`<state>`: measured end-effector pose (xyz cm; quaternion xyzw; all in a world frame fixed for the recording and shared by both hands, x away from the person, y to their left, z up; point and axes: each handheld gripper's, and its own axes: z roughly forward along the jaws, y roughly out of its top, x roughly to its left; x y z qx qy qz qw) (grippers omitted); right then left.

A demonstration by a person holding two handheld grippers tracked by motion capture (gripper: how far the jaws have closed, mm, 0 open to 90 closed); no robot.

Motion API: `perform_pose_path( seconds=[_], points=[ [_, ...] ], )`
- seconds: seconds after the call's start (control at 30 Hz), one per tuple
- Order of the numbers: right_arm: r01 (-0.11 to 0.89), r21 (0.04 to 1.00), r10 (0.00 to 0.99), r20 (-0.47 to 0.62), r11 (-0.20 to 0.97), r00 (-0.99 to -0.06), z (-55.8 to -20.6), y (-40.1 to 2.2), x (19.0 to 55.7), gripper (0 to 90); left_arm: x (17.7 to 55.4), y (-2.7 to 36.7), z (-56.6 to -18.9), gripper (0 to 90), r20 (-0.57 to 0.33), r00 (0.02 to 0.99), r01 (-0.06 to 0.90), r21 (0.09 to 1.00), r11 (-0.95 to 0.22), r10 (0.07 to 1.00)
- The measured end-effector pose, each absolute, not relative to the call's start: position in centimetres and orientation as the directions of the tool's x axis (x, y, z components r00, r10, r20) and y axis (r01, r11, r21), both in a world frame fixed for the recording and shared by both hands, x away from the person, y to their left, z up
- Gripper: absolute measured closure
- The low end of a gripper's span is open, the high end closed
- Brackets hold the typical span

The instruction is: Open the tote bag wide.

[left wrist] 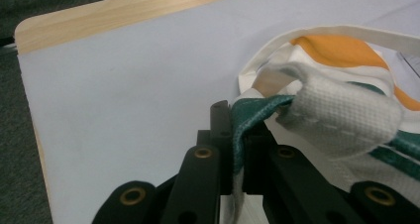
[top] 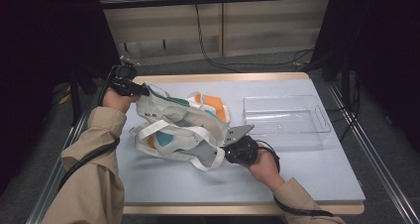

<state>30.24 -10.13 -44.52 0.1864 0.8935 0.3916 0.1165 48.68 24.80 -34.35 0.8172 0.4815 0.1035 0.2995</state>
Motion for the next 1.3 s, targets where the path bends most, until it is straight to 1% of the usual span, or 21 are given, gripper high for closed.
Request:
perform_pose_path(
  seconds=[0.17,0.27,0.43,0.47,0.5,0.53,0.87,1.17,1.23,1.3],
  points=[
    [0.252,0.743,0.423,-0.046,0.62,-0.905,-44.9,-10.3,30.1,83.9,48.9,24.8,-34.7,87.6,-0.115,0.505,0.728,0.589,-0.351,0.855],
    [0.259,0.75,0.424,-0.032,0.609,-0.905,-45.0,-10.5,30.1,83.9,49.1,24.7,-34.8,87.6,-0.127,0.498,0.734,0.589,-0.338,0.858],
    [0.261,0.749,0.423,-0.029,0.61,-0.906,-45.3,-10.7,29.9,84.0,49.4,24.5,-34.9,87.5,-0.11,0.501,0.732,0.582,-0.353,0.858],
    [0.26,0.748,0.422,-0.029,0.61,-0.906,-45.3,-10.8,29.9,84.0,49.4,24.3,-35.1,87.5,-0.125,0.483,0.739,0.589,-0.327,0.867],
    [0.26,0.748,0.422,-0.029,0.61,-0.906,-45.3,-10.8,29.9,84.0,49.5,24.3,-35.1,87.5,-0.107,0.497,0.735,0.58,-0.352,0.861],
    [0.262,0.747,0.421,-0.025,0.611,-0.907,-45.4,-10.9,29.8,84.0,49.6,24.3,-35.1,87.5,-0.109,0.497,0.738,0.575,-0.354,0.861],
    [0.27,0.736,0.417,-0.019,0.621,-0.909,-45.8,-11.2,29.3,84.0,49.8,24.1,-36.0,87.4,-0.113,0.485,0.746,0.571,-0.343,0.867],
    [0.261,0.726,0.397,-0.018,0.636,-0.918,-46.3,-11.3,29.3,84.1,49.8,24.2,-36.6,87.4,-0.098,0.488,0.748,0.558,-0.358,0.867],
    [0.274,0.719,0.398,-0.004,0.639,-0.917,-46.3,-11.4,29.2,84.1,50.0,24.2,-36.7,87.3,-0.097,0.49,0.748,0.558,-0.36,0.866],
    [0.273,0.72,0.396,-0.002,0.638,-0.918,-46.3,-11.4,29.1,84.1,50.0,24.0,-36.8,87.4,-0.107,0.485,0.75,0.561,-0.349,0.868]
  ],
)
